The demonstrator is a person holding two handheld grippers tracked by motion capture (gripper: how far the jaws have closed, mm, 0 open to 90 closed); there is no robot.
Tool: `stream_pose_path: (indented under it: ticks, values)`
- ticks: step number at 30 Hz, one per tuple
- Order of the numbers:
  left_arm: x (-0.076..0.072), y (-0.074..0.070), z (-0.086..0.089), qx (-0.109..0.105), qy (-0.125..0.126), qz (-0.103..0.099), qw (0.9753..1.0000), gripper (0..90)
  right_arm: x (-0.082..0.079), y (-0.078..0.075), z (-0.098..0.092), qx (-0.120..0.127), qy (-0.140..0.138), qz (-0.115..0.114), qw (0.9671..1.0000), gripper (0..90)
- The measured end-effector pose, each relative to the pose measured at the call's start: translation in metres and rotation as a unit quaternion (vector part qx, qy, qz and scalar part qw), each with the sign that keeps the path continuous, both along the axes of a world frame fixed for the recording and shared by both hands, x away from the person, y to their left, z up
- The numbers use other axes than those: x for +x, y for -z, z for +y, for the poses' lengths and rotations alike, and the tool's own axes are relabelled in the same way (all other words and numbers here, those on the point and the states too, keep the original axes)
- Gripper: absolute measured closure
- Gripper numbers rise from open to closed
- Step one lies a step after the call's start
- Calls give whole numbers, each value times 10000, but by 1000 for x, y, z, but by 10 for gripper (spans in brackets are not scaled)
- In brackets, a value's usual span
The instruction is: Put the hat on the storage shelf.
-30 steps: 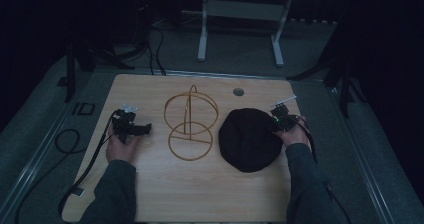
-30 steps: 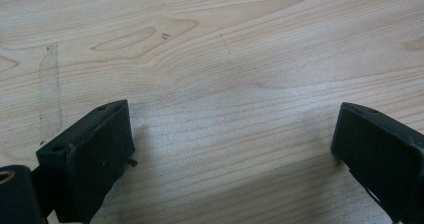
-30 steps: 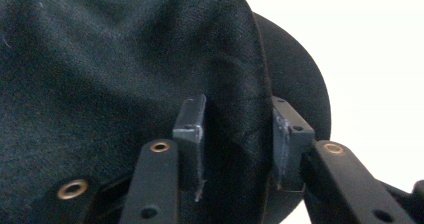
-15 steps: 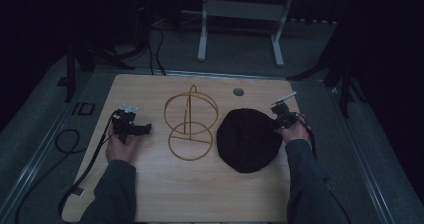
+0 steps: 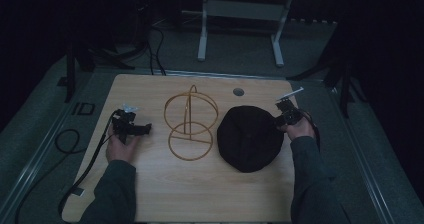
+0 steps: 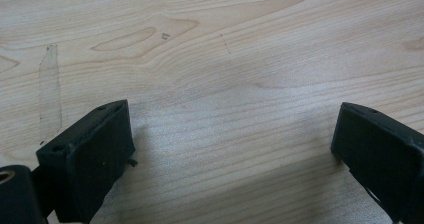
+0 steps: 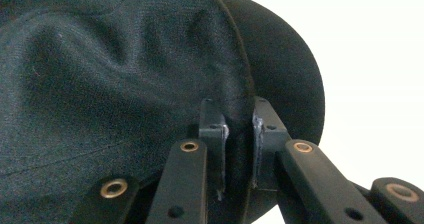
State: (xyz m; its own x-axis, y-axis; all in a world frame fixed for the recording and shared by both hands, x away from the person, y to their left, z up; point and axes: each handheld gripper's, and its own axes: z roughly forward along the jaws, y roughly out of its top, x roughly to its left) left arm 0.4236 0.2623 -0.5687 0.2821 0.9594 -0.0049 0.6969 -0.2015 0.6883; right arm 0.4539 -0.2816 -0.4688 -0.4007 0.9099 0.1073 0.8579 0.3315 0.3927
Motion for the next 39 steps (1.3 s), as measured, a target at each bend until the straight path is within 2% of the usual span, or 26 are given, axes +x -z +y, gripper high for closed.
stream_pose_path:
  ticks: [22, 39]
  values:
    - [0, 0, 0, 0, -1, 1, 10000, 29, -2, -52, -18, 353, 143, -173, 9991, 793]
    - [0, 0, 0, 2, 0, -2, 10000, 29, -1, -85, -24, 663, 243, -254, 9972, 792]
